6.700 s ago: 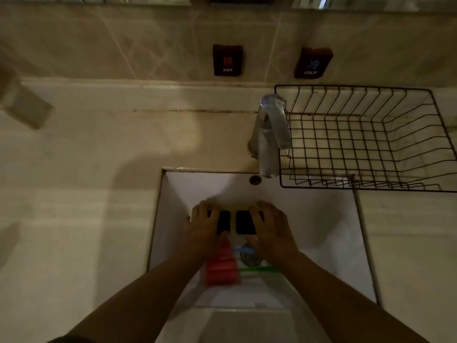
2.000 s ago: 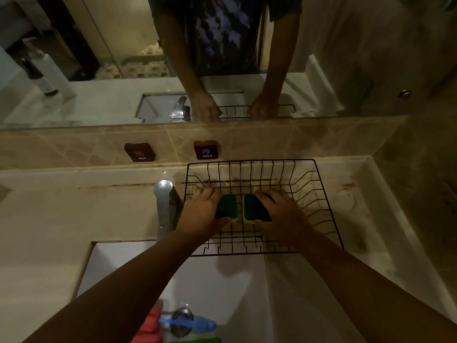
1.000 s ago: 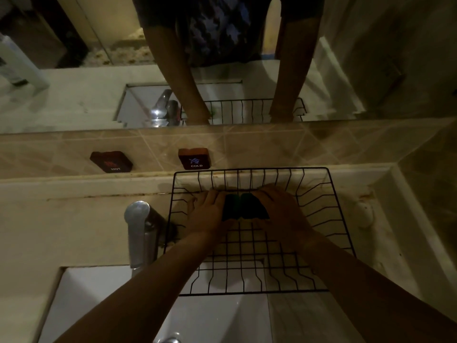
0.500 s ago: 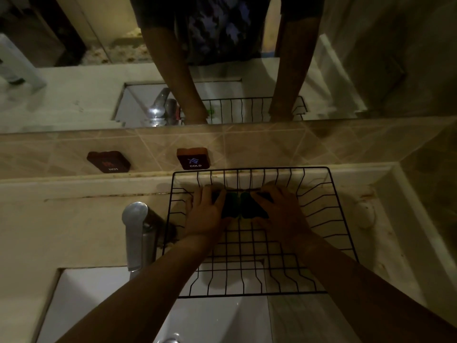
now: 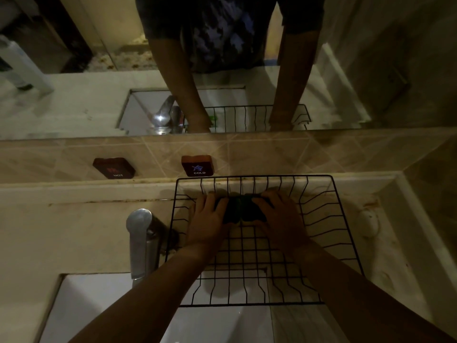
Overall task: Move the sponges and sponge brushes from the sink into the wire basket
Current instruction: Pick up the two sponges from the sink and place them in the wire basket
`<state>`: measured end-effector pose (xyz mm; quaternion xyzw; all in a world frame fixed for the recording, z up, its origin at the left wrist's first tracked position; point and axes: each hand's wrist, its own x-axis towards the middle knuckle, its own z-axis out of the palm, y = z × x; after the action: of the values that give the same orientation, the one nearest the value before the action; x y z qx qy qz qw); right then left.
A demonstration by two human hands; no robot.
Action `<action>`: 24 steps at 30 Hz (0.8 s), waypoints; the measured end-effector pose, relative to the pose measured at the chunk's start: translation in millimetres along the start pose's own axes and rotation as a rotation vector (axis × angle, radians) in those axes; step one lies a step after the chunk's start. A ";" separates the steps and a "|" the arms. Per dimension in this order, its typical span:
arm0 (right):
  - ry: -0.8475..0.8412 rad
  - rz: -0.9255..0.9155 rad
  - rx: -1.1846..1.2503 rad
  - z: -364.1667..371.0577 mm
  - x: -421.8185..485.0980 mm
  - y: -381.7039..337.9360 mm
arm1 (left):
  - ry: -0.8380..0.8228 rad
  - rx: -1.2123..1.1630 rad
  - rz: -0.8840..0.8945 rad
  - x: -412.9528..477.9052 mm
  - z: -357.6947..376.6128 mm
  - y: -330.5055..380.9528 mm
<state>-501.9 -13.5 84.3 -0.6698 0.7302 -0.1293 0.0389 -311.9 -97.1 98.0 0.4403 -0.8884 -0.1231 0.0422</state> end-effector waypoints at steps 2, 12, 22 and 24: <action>-0.006 0.001 0.006 1.3 0.2 0.1 | 0.016 -0.009 0.001 -0.5 0.5 0.2; 0.049 -0.027 0.045 4.3 -1.3 3.3 | 0.033 -0.013 0.013 1.2 -1.3 1.6; 0.045 -0.040 0.063 2.3 1.3 -2.3 | 0.005 -0.011 -0.005 0.4 -0.8 0.7; 0.043 -0.043 0.073 2.1 1.0 -2.3 | 0.012 -0.024 -0.002 0.1 -0.3 0.7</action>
<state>-499.3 -14.9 83.0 -0.6805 0.7111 -0.1709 0.0448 -312.5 -96.8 98.5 0.4415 -0.8860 -0.1314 0.0526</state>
